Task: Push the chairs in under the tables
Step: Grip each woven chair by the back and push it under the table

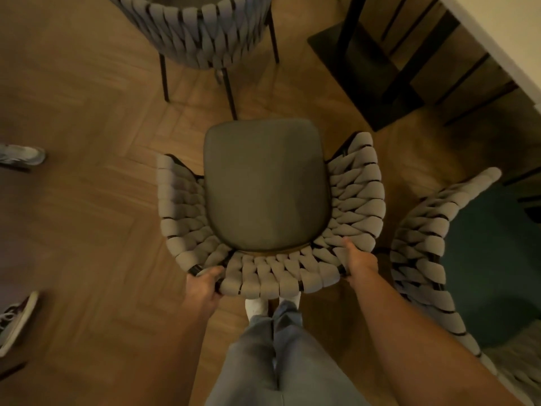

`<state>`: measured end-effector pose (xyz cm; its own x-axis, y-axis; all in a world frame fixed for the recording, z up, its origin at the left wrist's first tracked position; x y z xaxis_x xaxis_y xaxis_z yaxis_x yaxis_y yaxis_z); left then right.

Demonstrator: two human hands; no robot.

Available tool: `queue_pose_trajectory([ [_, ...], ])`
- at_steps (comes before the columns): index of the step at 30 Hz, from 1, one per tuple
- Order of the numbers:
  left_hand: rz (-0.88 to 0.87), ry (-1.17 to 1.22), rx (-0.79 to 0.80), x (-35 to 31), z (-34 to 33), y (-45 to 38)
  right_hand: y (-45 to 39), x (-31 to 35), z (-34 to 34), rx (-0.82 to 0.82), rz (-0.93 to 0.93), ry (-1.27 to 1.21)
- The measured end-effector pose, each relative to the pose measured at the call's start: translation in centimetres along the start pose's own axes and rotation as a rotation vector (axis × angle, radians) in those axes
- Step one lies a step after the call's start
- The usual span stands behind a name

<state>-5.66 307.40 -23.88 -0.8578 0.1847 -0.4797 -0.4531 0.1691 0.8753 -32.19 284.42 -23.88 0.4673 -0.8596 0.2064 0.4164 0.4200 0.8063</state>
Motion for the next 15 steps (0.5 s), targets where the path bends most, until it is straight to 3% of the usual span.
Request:
queue_pose_trajectory([
  [4, -0.053, -0.017, 0.044, -0.4, 0.0, -0.1, 0.7, 0.3, 0.0, -0.132, 0.042, 0.142],
  [15, -0.112, -0.248, 0.102, -7.6, 0.4, -4.7, 4.7, 0.6, -3.8, -0.197, -0.032, 0.019],
])
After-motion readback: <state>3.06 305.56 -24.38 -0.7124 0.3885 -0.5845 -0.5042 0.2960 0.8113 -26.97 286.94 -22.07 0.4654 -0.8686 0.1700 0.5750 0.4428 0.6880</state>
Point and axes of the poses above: each hand's wrist, its own y-axis away from the middle knuckle, its own z-axis out of the back of the hand, x = y × z, the point moved 1 cm from there along -y, towards the middle knuckle, and after that the axes turned 8 degrees about y, right-handed, at the moved point
